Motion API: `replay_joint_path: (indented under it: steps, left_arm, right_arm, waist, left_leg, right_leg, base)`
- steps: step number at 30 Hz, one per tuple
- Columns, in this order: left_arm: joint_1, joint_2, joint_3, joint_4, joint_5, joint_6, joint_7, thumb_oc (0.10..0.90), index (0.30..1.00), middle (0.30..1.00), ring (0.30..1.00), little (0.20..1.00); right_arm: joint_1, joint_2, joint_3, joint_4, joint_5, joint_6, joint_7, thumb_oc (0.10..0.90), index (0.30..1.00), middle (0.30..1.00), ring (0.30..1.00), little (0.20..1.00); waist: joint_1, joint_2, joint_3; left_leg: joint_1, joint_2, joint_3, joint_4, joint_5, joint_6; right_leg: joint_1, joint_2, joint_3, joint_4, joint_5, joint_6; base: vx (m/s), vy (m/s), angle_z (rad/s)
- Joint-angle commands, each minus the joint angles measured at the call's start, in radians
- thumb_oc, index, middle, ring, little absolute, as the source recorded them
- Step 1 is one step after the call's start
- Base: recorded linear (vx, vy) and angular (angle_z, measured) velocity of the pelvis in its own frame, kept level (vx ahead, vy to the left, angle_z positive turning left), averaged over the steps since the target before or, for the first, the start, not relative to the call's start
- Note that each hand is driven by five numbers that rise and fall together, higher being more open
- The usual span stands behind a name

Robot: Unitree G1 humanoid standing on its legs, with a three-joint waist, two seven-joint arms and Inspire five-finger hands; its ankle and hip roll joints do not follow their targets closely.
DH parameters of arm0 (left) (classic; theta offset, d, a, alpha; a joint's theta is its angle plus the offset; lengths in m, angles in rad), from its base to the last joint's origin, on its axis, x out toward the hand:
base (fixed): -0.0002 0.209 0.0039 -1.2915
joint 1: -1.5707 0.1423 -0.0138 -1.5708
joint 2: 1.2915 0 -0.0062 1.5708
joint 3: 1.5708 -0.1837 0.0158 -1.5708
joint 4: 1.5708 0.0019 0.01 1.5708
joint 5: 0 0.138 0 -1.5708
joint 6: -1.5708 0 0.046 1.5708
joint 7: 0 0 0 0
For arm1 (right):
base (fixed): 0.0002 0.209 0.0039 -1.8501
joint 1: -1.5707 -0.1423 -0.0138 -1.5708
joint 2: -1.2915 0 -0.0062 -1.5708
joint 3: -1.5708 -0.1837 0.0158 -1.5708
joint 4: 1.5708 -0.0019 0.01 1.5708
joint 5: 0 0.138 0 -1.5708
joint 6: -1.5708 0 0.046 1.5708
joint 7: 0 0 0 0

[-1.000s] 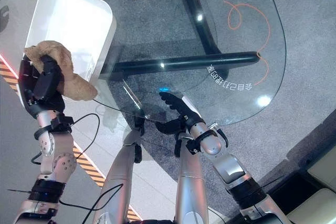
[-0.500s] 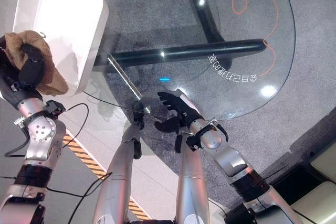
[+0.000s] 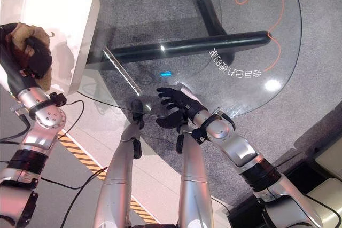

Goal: Wipe the table with a cloth and put it in the basket.

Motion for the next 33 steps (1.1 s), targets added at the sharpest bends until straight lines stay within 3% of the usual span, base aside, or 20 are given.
replay_joint_path:
  steps: [1, 3, 6, 7, 8, 12, 13, 15, 16, 17, 18, 24, 26, 27, 31, 33]
  left_arm:
    - [-0.067, 0.114, 0.059, -0.016, 0.111, -0.018, 0.106, 0.1, 0.3, 0.3, 0.3, 0.2]
    - [-0.099, 0.121, 0.051, 0.006, 0.107, -0.015, 0.118, 0.1, 0.3, 0.3, 0.3, 0.2]
    - [-0.119, 0.115, 0.038, 0.03, 0.12, -0.011, 0.131, 0.1, 0.3, 0.3, 0.3, 0.2]
    - [-0.112, 0.113, 0.03, 0.035, 0.125, -0.008, 0.132, 0.1, 0.3, 0.3, 0.3, 0.2]
    - [-0.133, 0.118, 0.028, 0.042, 0.129, -0.006, 0.138, 0.1, 0.3, 0.3, 0.3, 0.2]
    - [-0.164, 0.118, -0.002, 0.072, 0.128, 0.0, 0.14, 0.1, 0.3, 0.3, 0.3, 0.2]
    - [-0.18, 0.119, -0.005, 0.076, 0.126, 0.007, 0.134, 0.1, 0.3, 0.3, 0.3, 0.2]
    - [-0.188, 0.113, -0.02, 0.091, 0.115, 0.026, 0.128, 0.1, 0.3, 0.3, 0.3, 0.2]
    - [-0.209, 0.114, -0.021, 0.1, 0.096, 0.034, 0.124, 0.1, 0.3, 0.3, 0.3, 0.2]
    - [-0.201, 0.111, -0.027, 0.106, 0.09, 0.04, 0.12, 0.1, 0.3, 0.3, 0.3, 0.2]
    - [-0.212, 0.109, -0.031, 0.127, 0.07, 0.049, 0.119, 0.1, 0.3, 0.3, 0.3, 0.2]
    - [-0.216, 0.104, -0.017, 0.17, -0.002, 0.026, 0.113, 0.1, 0.3, 0.3, 0.3, 0.2]
    - [-0.22, 0.109, -0.022, 0.193, -0.014, 0.017, 0.103, 0.1, 0.3, 0.3, 0.3, 0.2]
    - [-0.242, 0.115, -0.023, 0.206, -0.024, 0.008, 0.096, 0.1, 0.3, 0.3, 0.3, 0.2]
    - [-0.255, 0.113, -0.042, 0.243, -0.045, -0.012, 0.084, 0.1, 0.3, 0.3, 0.3, 0.2]
    - [-0.288, 0.121, -0.049, 0.252, -0.053, -0.008, 0.074, 0.122, 0.319, 0.319, 0.319, 0.222]
  right_arm:
    - [0.071, -0.002, 0.107, -0.013, 0.061, 0.016, 0.061, 0.8, 0.9, 0.9, 0.9, 0.9]
    - [0.048, -0.008, 0.104, -0.013, 0.066, 0.027, 0.061, 0.8, 0.9, 0.9, 0.9, 0.9]
    - [0.042, -0.016, 0.108, -0.008, 0.075, 0.031, 0.061, 0.8, 0.9, 0.9, 0.9, 0.9]
    - [0.053, -0.014, 0.113, -0.005, 0.081, 0.03, 0.059, 0.8, 0.9, 0.9, 0.9, 0.9]
    - [0.037, -0.021, 0.107, -0.005, 0.086, 0.029, 0.061, 0.8, 0.9, 0.9, 0.9, 0.9]
    - [0.028, -0.029, 0.112, 0.001, 0.101, 0.029, 0.063, 0.8, 0.9, 0.9, 0.9, 0.9]
    - [0.018, -0.03, 0.11, 0.002, 0.103, 0.027, 0.059, 0.8, 0.9, 0.9, 0.9, 0.9]
    - [0.022, -0.02, 0.116, 0.008, 0.106, 0.028, 0.054, 0.8, 0.9, 0.9, 0.9, 0.9]
    - [0.006, -0.021, 0.111, 0.011, 0.107, 0.026, 0.053, 0.8, 0.9, 0.9, 0.9, 0.9]
    - [0.016, -0.017, 0.116, 0.014, 0.111, 0.026, 0.052, 0.8, 0.9, 0.9, 0.9, 0.9]
    - [0.006, -0.011, 0.114, 0.024, 0.108, 0.022, 0.052, 0.8, 0.9, 0.9, 0.9, 0.9]
    - [-0.013, -0.016, 0.102, 0.029, 0.121, 0.01, 0.032, 0.8, 0.9, 0.9, 0.9, 0.9]
    - [-0.004, -0.016, 0.105, 0.036, 0.13, 0.001, 0.028, 0.8, 0.9, 0.9, 0.9, 0.9]
    - [-0.02, -0.019, 0.1, 0.041, 0.133, -0.003, 0.027, 0.8, 0.9, 0.9, 0.9, 0.9]
    - [-0.021, -0.015, 0.111, 0.066, 0.137, -0.022, 0.034, 0.8, 0.9, 0.9, 0.9, 0.9]
    - [-0.033, -0.015, 0.105, 0.063, 0.137, -0.025, 0.039, 0.8, 0.9, 0.9, 0.9, 0.9]
  waist:
    - [-0.017, 0.003, -0.025]
    - [-0.023, -0.003, -0.025]
    - [-0.027, -0.01, -0.025]
    - [-0.025, -0.009, -0.025]
    - [-0.029, -0.013, -0.025]
    - [-0.032, -0.021, -0.025]
    - [-0.035, -0.023, -0.025]
    - [-0.034, -0.024, -0.025]
    - [-0.037, -0.027, -0.025]
    - [-0.035, -0.026, -0.025]
    - [-0.036, -0.029, -0.025]
    - [-0.041, -0.044, -0.025]
    - [-0.042, -0.048, -0.025]
    - [-0.045, -0.052, -0.025]
    - [-0.045, -0.054, -0.025]
    - [-0.051, -0.059, -0.025]
  left_leg:
    - [-0.035, -0.062, 0.082, 0.156, -0.167, 0.036]
    - [-0.074, -0.061, 0.093, 0.149, -0.134, 0.04]
    - [-0.084, -0.06, 0.091, 0.151, -0.133, 0.037]
    - [-0.058, -0.059, 0.08, 0.159, -0.162, 0.031]
    - [-0.093, -0.061, 0.088, 0.154, -0.132, 0.035]
    - [-0.098, -0.062, 0.073, 0.164, -0.152, 0.027]
    - [-0.124, -0.063, 0.081, 0.159, -0.129, 0.032]
    - [-0.107, -0.064, 0.07, 0.171, -0.158, 0.026]
    - [-0.14, -0.065, 0.08, 0.163, -0.128, 0.032]
    - [-0.113, -0.064, 0.069, 0.172, -0.159, 0.026]
    - [-0.128, -0.065, 0.071, 0.172, -0.149, 0.026]
    - [-0.183, -0.069, 0.078, 0.168, -0.118, 0.026]
    - [-0.164, -0.067, 0.07, 0.176, -0.142, 0.021]
    - [-0.19, -0.066, 0.08, 0.168, -0.117, 0.026]
    - [-0.173, -0.063, 0.072, 0.179, -0.146, 0.016]
    - [-0.199, -0.064, 0.083, 0.168, -0.115, 0.024]
  right_leg:
    - [-0.002, 0.066, -0.001, -0.195, 0.114, 0.023]
    - [-0.035, 0.064, -0.001, -0.208, 0.146, 0.016]
    - [-0.043, 0.066, -0.002, -0.207, 0.147, 0.016]
    - [-0.019, 0.071, 0.002, -0.194, 0.118, 0.022]
    - [-0.051, 0.068, 0.001, -0.203, 0.148, 0.016]
    - [-0.054, 0.073, 0.007, -0.194, 0.132, 0.022]
    - [-0.079, 0.07, 0.004, -0.202, 0.155, 0.018]
    - [-0.062, 0.077, 0.009, -0.187, 0.128, 0.024]
    - [-0.093, 0.074, 0.006, -0.198, 0.157, 0.019]
    - [-0.068, 0.078, 0.009, -0.184, 0.128, 0.024]
    - [-0.082, 0.079, 0.009, -0.187, 0.137, 0.023]
    - [-0.127, 0.078, 0.005, -0.198, 0.168, 0.019]
    - [-0.111, 0.083, 0.007, -0.186, 0.147, 0.025]
    - [-0.136, 0.08, 0.003, -0.194, 0.17, 0.021]
    - [-0.119, 0.085, 0.006, -0.179, 0.142, 0.026]
    - [-0.143, 0.081, 0.005, -0.195, 0.175, 0.024]
  base:
    - [0.0, 0.0, 0.0]
    - [-0.05, 0.01, 0.0]
    - [0.0, 0.013, -0.02]
    - [0.0, 0.0, 0.0]
    - [0.0, 0.0, 0.0]
    - [0.01, 0.025, -0.03]
    - [0.0, 0.0, 0.0]
    - [0.0, 0.0, 0.0]
    - [0.0, 0.0, 0.0]
    - [0.0, 0.0, 0.0]
    - [0.03, 0.005, -0.03]
    - [-0.03, -0.004, -0.03]
    - [0.02, -0.002, -0.01]
    - [0.0, 0.0, 0.0]
    - [-0.01, 0.003, 0.0]
    - [-0.02, -0.003, 0.0]
